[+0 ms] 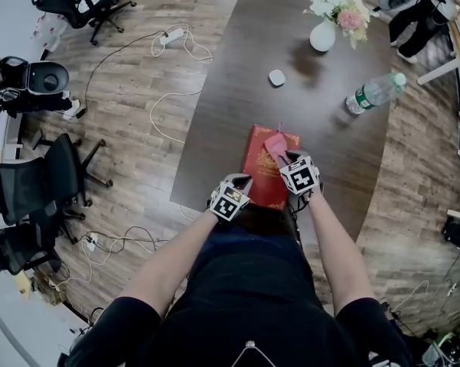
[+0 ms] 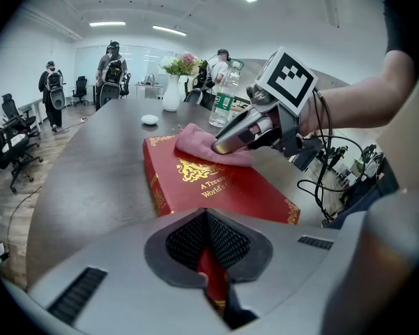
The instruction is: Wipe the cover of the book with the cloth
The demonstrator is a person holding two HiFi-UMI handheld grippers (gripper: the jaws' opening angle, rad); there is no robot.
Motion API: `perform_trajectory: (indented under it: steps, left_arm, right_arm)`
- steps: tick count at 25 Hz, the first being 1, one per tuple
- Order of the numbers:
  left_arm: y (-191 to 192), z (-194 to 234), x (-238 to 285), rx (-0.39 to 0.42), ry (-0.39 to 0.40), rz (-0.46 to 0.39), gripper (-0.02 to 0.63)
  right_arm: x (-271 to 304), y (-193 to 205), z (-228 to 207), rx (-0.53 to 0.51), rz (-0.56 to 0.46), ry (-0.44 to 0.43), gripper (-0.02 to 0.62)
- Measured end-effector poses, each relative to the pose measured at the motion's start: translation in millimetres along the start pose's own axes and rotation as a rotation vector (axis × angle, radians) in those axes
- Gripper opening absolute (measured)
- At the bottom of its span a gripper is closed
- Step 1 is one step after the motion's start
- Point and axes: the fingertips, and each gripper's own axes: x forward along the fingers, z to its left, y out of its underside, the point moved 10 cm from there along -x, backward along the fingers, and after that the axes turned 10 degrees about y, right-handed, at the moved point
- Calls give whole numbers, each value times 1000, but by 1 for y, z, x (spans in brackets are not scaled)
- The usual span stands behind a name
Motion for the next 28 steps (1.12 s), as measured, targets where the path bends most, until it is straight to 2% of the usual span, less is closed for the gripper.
perform_trajectory:
  steps: [28]
  left_arm:
    - [1,2,2,0,8,-12,-5]
  right_arm:
    - [36,-52,57,-75,-27,-135,94]
